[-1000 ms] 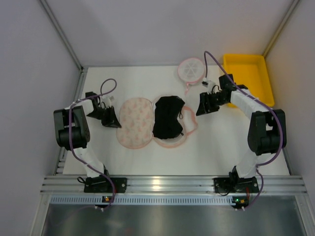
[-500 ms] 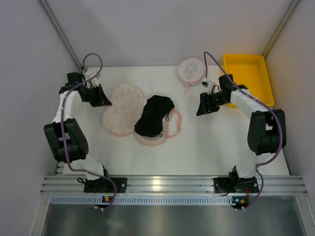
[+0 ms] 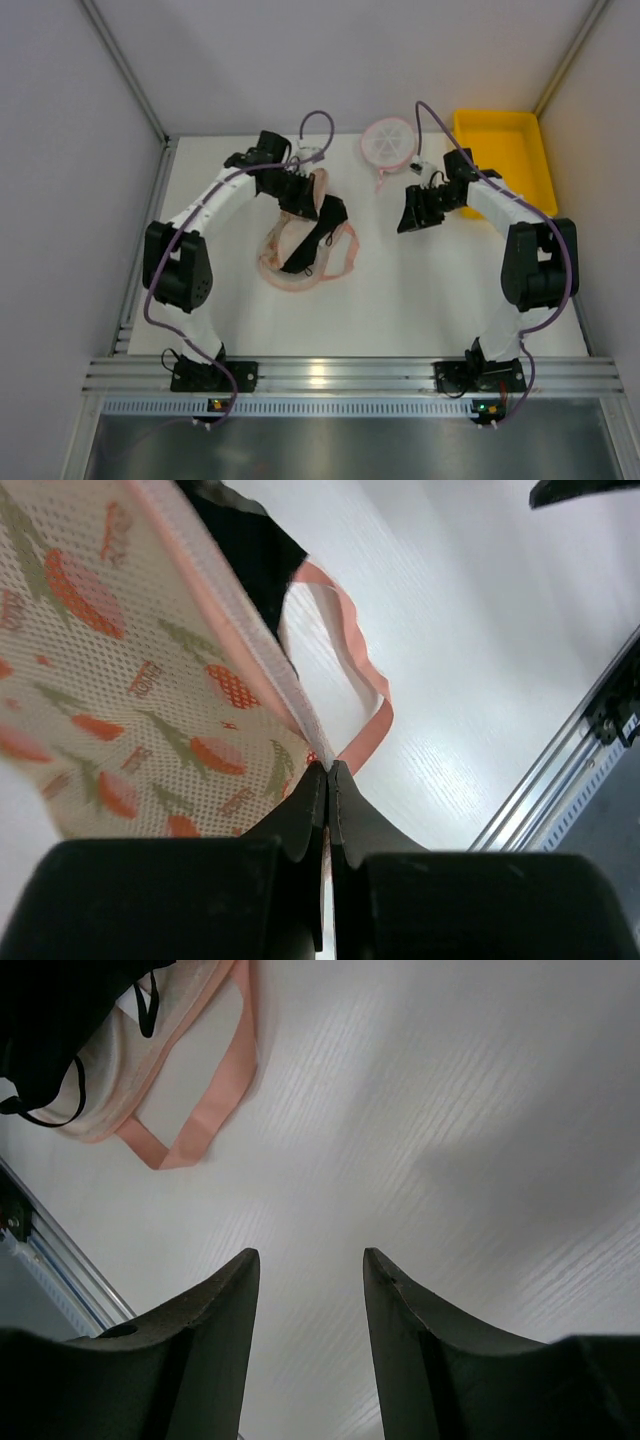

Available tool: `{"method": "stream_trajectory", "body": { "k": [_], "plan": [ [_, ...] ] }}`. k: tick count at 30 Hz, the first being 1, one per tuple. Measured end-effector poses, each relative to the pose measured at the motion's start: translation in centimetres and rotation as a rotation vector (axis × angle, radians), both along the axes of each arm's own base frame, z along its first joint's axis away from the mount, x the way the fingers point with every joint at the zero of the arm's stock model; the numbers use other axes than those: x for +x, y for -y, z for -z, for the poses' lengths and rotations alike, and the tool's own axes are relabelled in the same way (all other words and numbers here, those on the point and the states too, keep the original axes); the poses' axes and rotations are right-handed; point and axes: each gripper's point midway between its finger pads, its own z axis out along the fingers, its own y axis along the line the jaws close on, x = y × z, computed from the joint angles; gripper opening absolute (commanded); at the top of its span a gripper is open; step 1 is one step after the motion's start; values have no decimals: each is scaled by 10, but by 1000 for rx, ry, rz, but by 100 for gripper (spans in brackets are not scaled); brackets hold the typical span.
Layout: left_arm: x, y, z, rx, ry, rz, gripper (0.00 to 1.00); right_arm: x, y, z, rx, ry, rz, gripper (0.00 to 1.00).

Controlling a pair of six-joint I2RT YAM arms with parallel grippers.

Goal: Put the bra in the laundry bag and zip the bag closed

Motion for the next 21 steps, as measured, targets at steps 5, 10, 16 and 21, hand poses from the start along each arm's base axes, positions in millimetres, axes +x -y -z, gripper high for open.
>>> {"method": "stream_trajectory", "body": {
  "k": [5,10,16,21],
  "plan": [
    [-24,49,74,101,-150,118,6,-1,-1,0,3,-6,4,47],
    [-44,55,127,207,-229,156,15,0,-1,0,1,-1,3,47],
    [-77,38,157,279,-265,235,16,12,1,-12,-10,45,4,48],
    [-97,11,158,334,-116,421,16,45,-2,-45,1,159,11,52]
  ]
}}
